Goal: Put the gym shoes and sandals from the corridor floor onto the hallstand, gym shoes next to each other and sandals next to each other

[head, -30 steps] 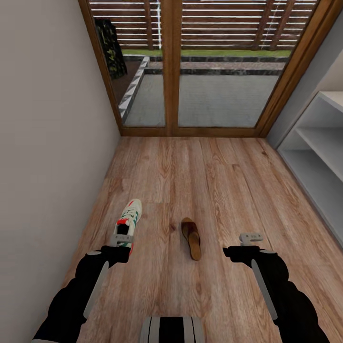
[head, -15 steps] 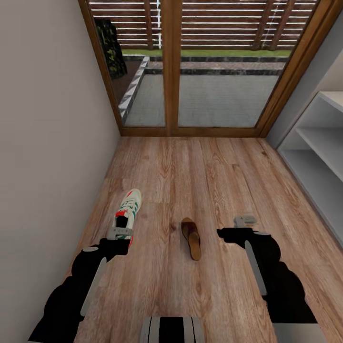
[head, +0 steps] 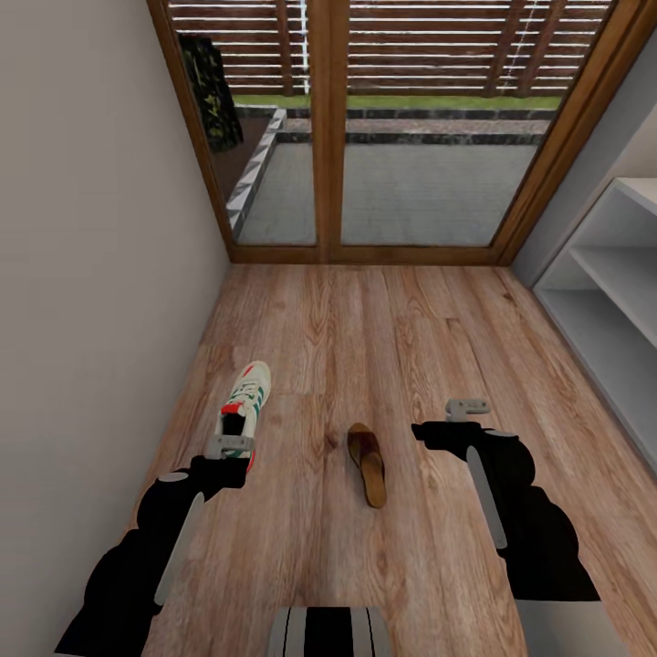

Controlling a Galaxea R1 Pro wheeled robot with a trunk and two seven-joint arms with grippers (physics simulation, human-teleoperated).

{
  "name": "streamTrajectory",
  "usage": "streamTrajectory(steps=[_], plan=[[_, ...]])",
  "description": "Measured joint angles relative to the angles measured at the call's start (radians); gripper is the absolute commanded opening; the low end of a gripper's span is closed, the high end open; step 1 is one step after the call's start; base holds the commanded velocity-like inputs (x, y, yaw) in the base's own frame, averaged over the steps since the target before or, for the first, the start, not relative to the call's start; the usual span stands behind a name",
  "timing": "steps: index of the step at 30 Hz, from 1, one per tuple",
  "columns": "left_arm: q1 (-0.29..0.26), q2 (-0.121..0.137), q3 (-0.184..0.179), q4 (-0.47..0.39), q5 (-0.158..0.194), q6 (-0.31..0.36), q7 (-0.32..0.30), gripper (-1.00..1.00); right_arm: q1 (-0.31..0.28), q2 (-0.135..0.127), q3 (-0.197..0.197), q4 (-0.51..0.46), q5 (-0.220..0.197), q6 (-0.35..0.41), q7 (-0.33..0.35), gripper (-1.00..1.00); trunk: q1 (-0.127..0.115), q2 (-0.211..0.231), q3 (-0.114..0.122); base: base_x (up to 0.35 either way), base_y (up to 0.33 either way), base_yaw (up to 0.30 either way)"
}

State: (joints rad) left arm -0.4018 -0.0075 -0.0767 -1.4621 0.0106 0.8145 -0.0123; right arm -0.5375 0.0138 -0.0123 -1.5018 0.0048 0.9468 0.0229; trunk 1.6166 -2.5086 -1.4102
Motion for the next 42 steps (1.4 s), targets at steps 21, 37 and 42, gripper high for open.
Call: streamTrajectory(steps=[21,37,42], plan=[[0.000,-0.001,0.002,-0.001,0.000,-0.004,-0.004,-1.00,0.002,0.002,0.000,0.002,0.005,-0.002,-0.002,1.00,0.003,-0.001,-0.038,0.001,0.000,0.061],[-0.128,0.000,-0.002,-0.051,0.002,-0.009,-0.007,-1.00,0.003,0.003,0.001,0.064,0.003,-0.204,0.000,1.00,0.010,-0.005,-0.120,0.000,0.000,0.097],[-0.195,-0.001,-0.004,-0.054,0.003,-0.009,-0.007,-1.00,0.004,0.003,0.001,0.131,0.003,-0.267,0.000,1.00,0.012,-0.006,-0.147,0.000,0.000,0.138]])
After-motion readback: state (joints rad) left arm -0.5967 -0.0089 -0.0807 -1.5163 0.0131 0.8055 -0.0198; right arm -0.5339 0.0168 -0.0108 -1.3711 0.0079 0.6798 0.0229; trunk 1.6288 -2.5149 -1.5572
